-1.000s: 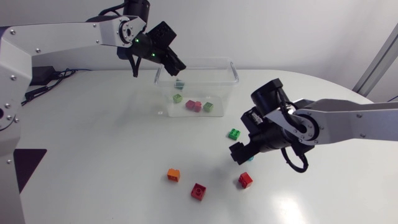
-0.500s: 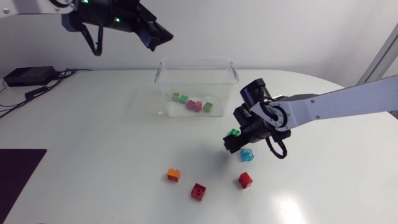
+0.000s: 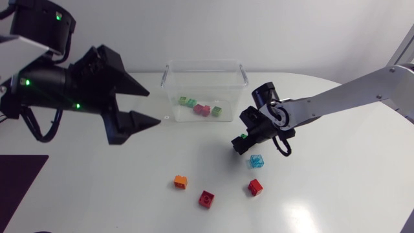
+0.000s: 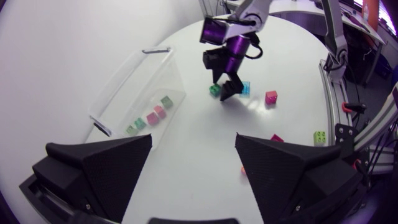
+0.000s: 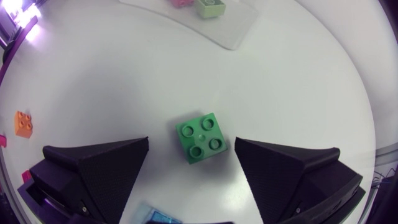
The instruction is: Place the duplo bricks in the container
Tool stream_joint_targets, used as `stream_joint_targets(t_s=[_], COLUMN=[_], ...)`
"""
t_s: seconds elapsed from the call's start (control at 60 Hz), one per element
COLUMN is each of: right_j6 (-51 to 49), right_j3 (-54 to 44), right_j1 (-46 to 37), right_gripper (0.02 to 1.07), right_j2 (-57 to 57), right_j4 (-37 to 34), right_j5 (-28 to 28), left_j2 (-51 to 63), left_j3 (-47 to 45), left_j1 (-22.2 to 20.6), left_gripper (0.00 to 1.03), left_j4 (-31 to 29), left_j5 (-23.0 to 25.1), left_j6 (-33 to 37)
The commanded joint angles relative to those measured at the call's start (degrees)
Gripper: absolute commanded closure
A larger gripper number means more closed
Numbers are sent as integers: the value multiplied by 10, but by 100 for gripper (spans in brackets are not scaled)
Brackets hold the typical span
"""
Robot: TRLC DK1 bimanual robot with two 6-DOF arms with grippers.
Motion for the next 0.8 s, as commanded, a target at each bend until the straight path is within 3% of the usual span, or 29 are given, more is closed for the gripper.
stream_joint_targets(t_s=[0.0, 0.2, 0.333, 0.517, 0.783], right_j6=[-20, -38, -43, -48, -50], right_j3=[18, 30, 26, 9, -51], right_j1=[2, 2, 7, 2, 0], right_gripper=[7, 20, 52, 80, 81], right_j2=[24, 47, 45, 34, -42], right_j4=[8, 16, 12, 4, 7], right_j5=[-3, -12, -12, -10, 12], left_j2=[-21, -32, -19, 19, 69], left_j3=[-50, -128, -151, -159, -171], left_j1=[-6, -33, -49, -79, -113], left_gripper=[12, 16, 18, 21, 21], left_j4=[-2, 7, 16, 32, 61], left_j5=[3, 2, 1, -2, -27], left_j6=[23, 28, 18, -22, -54])
